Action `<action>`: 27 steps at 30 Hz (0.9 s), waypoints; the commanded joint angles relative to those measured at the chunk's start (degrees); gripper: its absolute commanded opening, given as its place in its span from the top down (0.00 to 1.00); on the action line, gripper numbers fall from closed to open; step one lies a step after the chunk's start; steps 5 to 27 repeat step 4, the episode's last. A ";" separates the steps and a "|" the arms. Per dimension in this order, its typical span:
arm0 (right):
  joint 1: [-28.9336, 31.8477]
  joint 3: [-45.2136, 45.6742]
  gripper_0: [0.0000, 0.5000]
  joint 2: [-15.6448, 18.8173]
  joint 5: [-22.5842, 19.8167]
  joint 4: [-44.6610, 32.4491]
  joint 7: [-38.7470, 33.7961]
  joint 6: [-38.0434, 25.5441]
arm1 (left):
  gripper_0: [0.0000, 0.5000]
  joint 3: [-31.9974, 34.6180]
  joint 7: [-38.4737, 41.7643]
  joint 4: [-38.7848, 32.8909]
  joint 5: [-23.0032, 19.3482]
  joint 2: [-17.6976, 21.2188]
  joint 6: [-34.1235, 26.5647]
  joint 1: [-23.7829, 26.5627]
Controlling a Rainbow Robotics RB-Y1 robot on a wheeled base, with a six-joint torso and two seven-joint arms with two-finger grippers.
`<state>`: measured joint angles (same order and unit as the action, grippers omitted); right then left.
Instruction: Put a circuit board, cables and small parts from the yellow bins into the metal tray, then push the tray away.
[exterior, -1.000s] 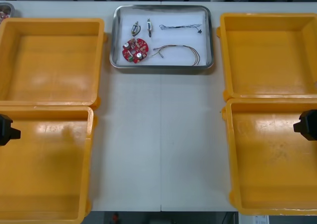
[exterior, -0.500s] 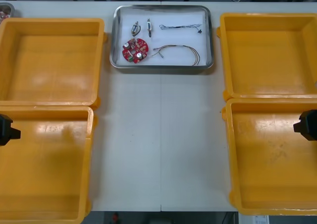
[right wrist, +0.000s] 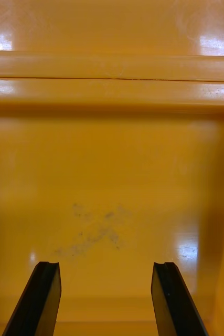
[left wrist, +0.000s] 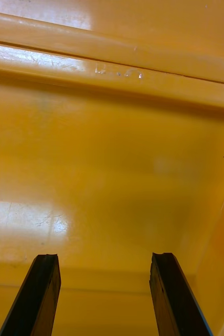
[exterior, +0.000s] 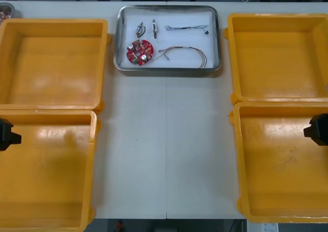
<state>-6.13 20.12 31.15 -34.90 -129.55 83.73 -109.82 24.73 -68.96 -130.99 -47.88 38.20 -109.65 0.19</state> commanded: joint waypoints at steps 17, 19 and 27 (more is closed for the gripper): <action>0.86 1.68 0.00 1.98 0.10 -0.44 -1.90 -0.18 | 0.00 0.67 -3.55 -1.63 0.51 2.14 -0.35 -1.24; 0.86 1.68 0.00 1.98 0.10 -0.44 -1.90 -0.18 | 0.00 0.67 -3.55 -1.63 0.51 2.14 -0.35 -1.24; 0.86 1.68 0.00 1.98 0.10 -0.44 -1.90 -0.18 | 0.00 0.67 -3.55 -1.63 0.51 2.14 -0.35 -1.24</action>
